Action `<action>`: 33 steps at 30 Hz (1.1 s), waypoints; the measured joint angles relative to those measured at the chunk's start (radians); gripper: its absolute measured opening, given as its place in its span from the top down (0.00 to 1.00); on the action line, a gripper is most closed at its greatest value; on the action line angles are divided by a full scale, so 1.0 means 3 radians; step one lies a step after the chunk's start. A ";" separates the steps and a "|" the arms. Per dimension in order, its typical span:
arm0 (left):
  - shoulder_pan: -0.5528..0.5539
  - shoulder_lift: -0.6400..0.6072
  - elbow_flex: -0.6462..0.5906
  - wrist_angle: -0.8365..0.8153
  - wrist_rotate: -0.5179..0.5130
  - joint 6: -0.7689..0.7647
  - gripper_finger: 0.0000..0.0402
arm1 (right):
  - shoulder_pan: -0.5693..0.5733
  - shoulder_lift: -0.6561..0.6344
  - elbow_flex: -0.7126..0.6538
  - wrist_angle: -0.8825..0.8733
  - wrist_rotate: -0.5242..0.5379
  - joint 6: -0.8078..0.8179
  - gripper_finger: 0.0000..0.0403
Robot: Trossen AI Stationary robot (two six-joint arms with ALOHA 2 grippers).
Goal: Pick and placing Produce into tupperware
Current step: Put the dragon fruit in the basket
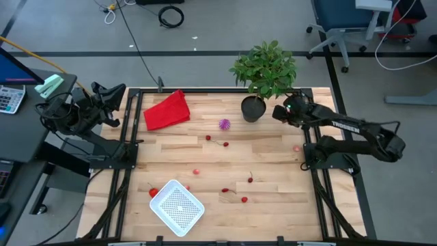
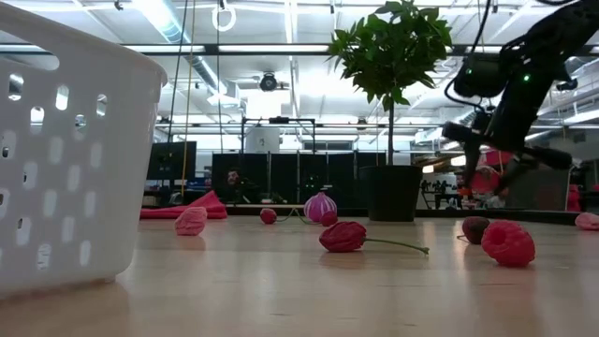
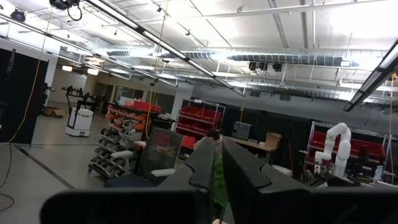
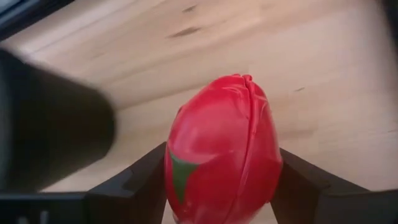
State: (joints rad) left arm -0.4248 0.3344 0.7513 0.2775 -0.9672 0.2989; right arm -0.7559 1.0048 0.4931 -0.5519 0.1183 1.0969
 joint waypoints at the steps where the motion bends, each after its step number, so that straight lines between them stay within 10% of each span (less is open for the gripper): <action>1: 0.0000 0.0000 0.0000 0.0000 0.0000 0.0000 0.92 | 0.0003 -0.0053 0.0000 -0.0001 -0.0084 -0.0028 0.43; 18: 0.0000 0.0000 0.0000 -0.0002 0.0000 -0.0003 0.91 | 0.1217 -0.0299 0.0001 0.0117 -0.0841 0.0153 0.43; 33: 0.0000 0.0000 0.0000 -0.0001 0.0000 -0.0034 0.91 | 0.2462 -0.0227 0.0004 0.1911 -0.0851 -0.0474 0.43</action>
State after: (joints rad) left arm -0.4247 0.3344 0.7513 0.2771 -0.9673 0.2886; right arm -0.0173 0.9366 0.4942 0.0213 -0.1370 0.9547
